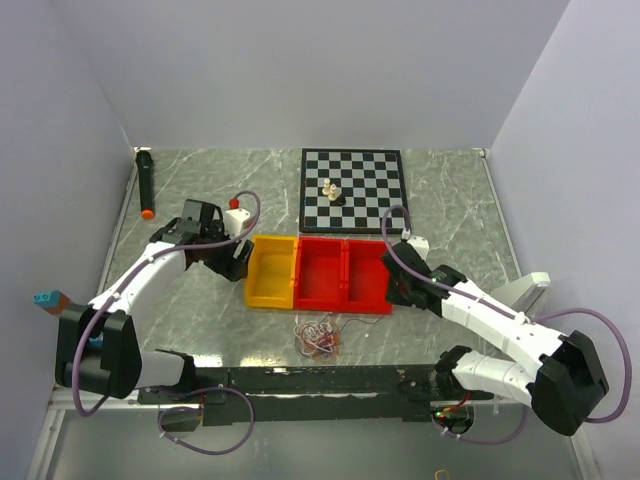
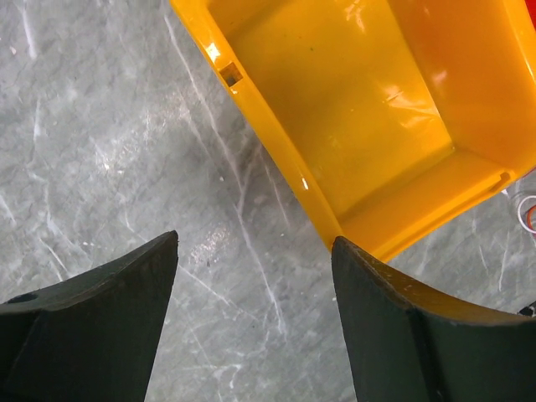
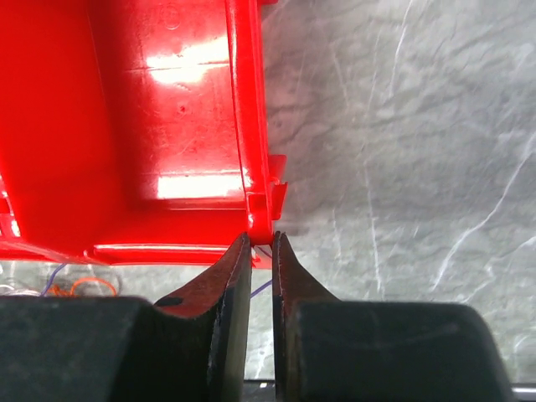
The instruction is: Untangle the cables
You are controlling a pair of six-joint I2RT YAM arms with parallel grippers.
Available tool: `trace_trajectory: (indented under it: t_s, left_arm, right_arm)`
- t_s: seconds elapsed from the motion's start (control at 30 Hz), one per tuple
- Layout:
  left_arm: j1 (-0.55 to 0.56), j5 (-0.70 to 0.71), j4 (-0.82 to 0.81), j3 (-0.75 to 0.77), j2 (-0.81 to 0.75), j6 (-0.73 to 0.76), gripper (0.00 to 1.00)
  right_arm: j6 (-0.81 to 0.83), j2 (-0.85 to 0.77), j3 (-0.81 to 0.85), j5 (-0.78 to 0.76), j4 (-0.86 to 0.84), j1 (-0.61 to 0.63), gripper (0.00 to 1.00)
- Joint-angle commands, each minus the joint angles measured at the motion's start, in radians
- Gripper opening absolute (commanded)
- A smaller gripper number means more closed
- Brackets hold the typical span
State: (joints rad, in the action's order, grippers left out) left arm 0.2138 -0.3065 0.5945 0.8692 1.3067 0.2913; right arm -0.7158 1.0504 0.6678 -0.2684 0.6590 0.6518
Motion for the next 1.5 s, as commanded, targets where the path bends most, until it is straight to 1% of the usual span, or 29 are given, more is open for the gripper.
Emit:
trace_trajectory:
  t_s: [0.0,0.07,0.1,0.13,0.2,0.27,0.33,0.43,0.57,0.73,0.9,1.1,1.23,1.3,1.47]
  left_arm:
    - [0.010,0.066,0.014,-0.021,0.066,0.012,0.78]
    - [0.012,0.064,0.014,-0.013,0.071,0.008,0.78]
    - [0.013,0.063,0.017,-0.010,0.071,0.006,0.78]
    - [0.015,0.063,0.019,-0.009,0.069,0.006,0.78]
    - [0.015,0.069,0.027,-0.007,0.062,0.008,0.78]
    - [0.015,0.073,0.033,-0.010,0.043,0.012,0.78]
    - [0.015,0.076,0.034,-0.018,0.023,0.016,0.78]
    - [0.015,0.079,0.037,-0.027,0.005,0.014,0.78]
    - [0.015,0.081,0.050,-0.024,0.000,0.011,0.78]
    - [0.015,0.083,0.060,-0.021,-0.017,0.011,0.78]
    - [0.015,0.087,0.064,-0.025,-0.017,0.014,0.78]
    - [0.015,0.090,0.062,-0.032,-0.024,0.022,0.78]
    - [0.015,0.089,0.062,-0.036,-0.026,0.023,0.78]
    - [0.015,0.089,0.060,-0.039,-0.029,0.023,0.78]
    - [0.015,0.084,0.057,-0.044,-0.029,0.022,0.78]
  right_arm:
    - [0.010,0.037,0.039,-0.028,-0.067,-0.026,0.17]
    - [0.015,0.054,0.036,-0.023,-0.091,-0.030,0.20]
    - [0.015,0.063,0.036,-0.022,-0.101,-0.032,0.24]
    - [0.012,0.068,0.038,-0.019,-0.099,-0.032,0.29]
    - [-0.004,0.041,0.024,-0.008,-0.093,-0.034,0.47]
    - [-0.025,-0.018,-0.013,0.009,-0.087,-0.032,0.56]
    - [-0.053,-0.091,-0.062,0.040,-0.081,-0.032,0.59]
    - [-0.094,-0.180,-0.129,0.086,-0.075,-0.032,0.60]
    - [-0.149,-0.237,-0.195,0.152,-0.085,-0.026,0.57]
    - [-0.191,-0.271,-0.231,0.158,-0.094,-0.008,0.54]
    - [-0.227,-0.244,-0.218,0.126,-0.119,-0.006,0.53]
    - [-0.263,-0.182,-0.214,0.133,-0.170,-0.004,0.51]
    - [-0.287,-0.156,-0.221,0.126,-0.161,-0.003,0.39]
    - [-0.292,-0.170,-0.229,0.114,-0.144,-0.003,0.31]
    - [-0.298,-0.213,-0.246,0.078,-0.099,-0.003,0.17]
